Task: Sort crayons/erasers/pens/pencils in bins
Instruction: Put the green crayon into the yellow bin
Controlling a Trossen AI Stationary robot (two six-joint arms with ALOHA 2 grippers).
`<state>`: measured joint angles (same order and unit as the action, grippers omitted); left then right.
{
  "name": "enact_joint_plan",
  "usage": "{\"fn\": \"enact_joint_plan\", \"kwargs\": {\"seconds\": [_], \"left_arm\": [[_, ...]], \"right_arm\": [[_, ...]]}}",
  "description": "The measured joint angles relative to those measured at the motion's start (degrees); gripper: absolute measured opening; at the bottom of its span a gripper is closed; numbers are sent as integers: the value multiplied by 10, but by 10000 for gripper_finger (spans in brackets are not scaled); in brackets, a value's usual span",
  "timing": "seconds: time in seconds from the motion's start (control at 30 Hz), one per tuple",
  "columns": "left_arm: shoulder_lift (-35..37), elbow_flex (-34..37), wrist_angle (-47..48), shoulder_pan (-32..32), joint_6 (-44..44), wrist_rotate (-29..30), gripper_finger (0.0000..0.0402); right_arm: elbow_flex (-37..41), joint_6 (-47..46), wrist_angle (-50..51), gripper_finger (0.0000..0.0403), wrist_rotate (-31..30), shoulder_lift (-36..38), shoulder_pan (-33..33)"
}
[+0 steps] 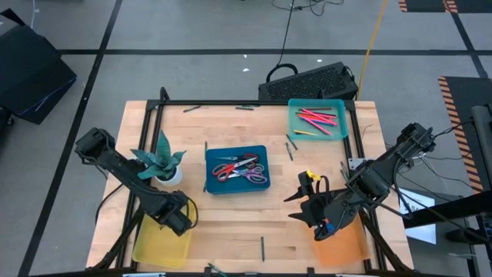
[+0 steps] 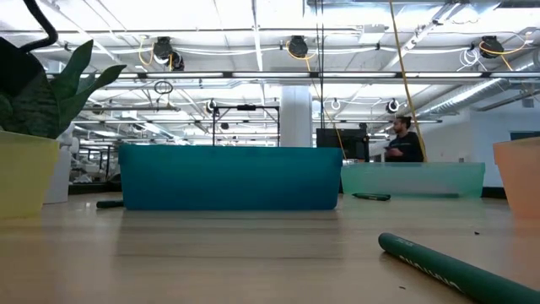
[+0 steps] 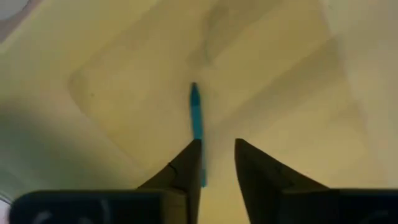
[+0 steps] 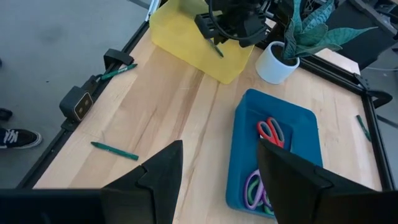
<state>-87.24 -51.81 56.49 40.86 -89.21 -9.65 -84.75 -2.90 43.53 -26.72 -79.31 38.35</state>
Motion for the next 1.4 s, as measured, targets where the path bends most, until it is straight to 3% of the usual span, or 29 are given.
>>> {"fn": "enact_joint_plan", "kwargs": {"seconds": [0.23,0.43,0.53,0.67,0.97,1.2,1.4], "left_arm": [[0,-60,-5,-4,27,-37,157],[0,-216,-20,2,121,89,154],[-19,-276,-75,2,246,126,148],[-90,-344,-132,3,440,122,148],[-298,-511,-133,13,735,88,147],[-359,-535,-123,25,787,72,147],[-394,-536,-118,32,769,76,147]], "right_arm": [[0,-10,20,196,0,0,0],[0,1,25,196,0,0,-1],[0,17,26,196,-1,0,-1],[0,33,26,196,-1,0,-5],[0,32,28,196,-1,0,-5],[0,12,36,196,0,0,-5],[0,7,36,196,0,0,-5]]}}
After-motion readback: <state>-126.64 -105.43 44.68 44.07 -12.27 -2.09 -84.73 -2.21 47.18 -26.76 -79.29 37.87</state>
